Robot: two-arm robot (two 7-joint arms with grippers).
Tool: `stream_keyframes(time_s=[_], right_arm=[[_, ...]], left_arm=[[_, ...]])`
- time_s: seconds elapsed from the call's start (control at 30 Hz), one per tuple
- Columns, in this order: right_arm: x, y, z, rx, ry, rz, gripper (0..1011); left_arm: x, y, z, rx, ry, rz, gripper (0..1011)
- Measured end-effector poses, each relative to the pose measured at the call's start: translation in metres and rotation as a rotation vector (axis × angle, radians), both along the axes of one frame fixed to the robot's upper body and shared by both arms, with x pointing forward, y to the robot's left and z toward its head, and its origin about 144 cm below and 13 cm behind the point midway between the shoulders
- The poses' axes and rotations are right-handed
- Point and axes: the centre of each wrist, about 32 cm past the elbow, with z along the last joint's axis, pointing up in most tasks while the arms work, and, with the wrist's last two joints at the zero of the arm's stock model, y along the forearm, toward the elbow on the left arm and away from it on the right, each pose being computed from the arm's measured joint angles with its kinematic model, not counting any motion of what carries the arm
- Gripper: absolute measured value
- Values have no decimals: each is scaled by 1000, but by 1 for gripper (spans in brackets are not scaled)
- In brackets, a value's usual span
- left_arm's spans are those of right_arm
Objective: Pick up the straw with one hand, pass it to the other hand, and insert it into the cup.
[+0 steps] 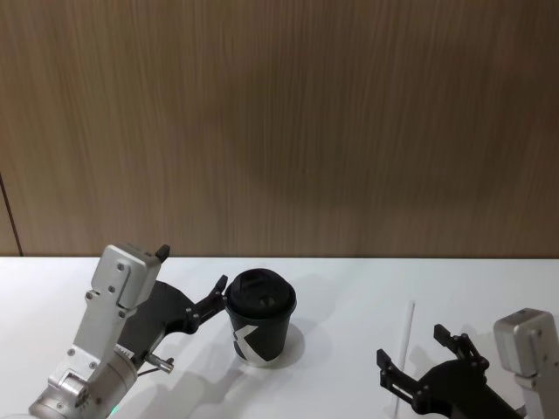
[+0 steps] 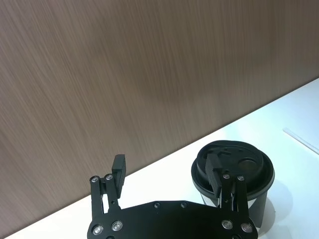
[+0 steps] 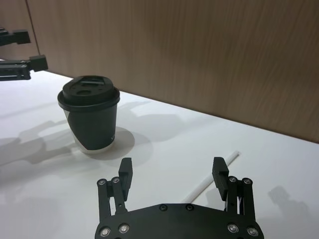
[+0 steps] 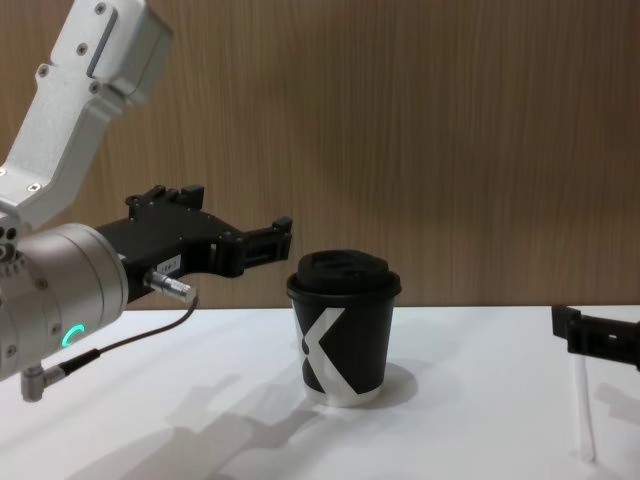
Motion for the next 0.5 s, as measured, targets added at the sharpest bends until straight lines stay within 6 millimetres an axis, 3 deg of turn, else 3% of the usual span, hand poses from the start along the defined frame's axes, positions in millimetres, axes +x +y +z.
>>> stream_keyframes(time_s=[0.5], right_arm=[[-5, 8, -3, -7, 53, -92, 1001]], left_arm=[[0, 0, 0, 0, 0, 0, 1003]])
